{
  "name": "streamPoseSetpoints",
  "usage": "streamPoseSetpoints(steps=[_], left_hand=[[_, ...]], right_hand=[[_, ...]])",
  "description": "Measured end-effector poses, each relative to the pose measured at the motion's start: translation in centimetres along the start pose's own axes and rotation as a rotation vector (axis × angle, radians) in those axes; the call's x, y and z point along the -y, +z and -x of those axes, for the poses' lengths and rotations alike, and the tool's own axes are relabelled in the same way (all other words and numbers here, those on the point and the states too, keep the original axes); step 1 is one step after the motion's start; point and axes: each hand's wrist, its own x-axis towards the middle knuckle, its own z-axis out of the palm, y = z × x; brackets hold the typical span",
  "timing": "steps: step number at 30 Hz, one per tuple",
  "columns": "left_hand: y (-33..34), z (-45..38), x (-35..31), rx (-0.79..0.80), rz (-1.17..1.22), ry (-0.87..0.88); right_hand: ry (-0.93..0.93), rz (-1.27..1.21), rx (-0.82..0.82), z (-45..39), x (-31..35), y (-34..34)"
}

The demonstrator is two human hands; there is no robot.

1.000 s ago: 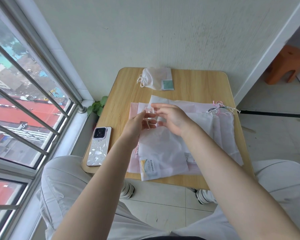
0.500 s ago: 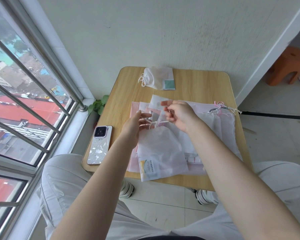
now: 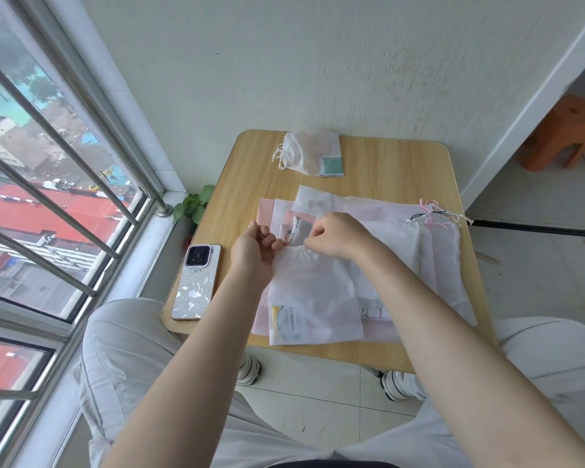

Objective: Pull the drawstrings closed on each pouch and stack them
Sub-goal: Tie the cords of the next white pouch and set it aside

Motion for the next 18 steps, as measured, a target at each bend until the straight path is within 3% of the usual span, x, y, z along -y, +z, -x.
streamPoseSetpoints(steps=[4,8,11,14,16,18], left_hand=[[-0.3,-0.5,-0.5,-0.056,-0.159,0.052],[-0.8,-0.9,-1.9,-0.271,-0.584,0.190],[-0.9,-0.8,-2.2,-0.370,-0.878,0.433],[-0.1,0.1,-2.0,-0.053,-1.156,0.593],[0.8,0.7,-2.0,0.179,-1.276,0.452],[1.2,1.1,-1.7,0.263,-1.374,0.349]], right_hand=[[-0.019,-0.093,0.127,-0.3,-0.1,-0.6],[-0.008,-0.102,0.182,-0.5,-0.8,-1.1],[-0.020,-0.080,0.176,-0.5,-0.9,-1.2],[-0.032,-0.066,0.162,-0.5,-0.6,-1.2],[-0.038,-0.068,0.156,-0.5,-0.5,-1.1],[-0.041,-0.070,0.145,-0.5,-0.4,-1.1]])
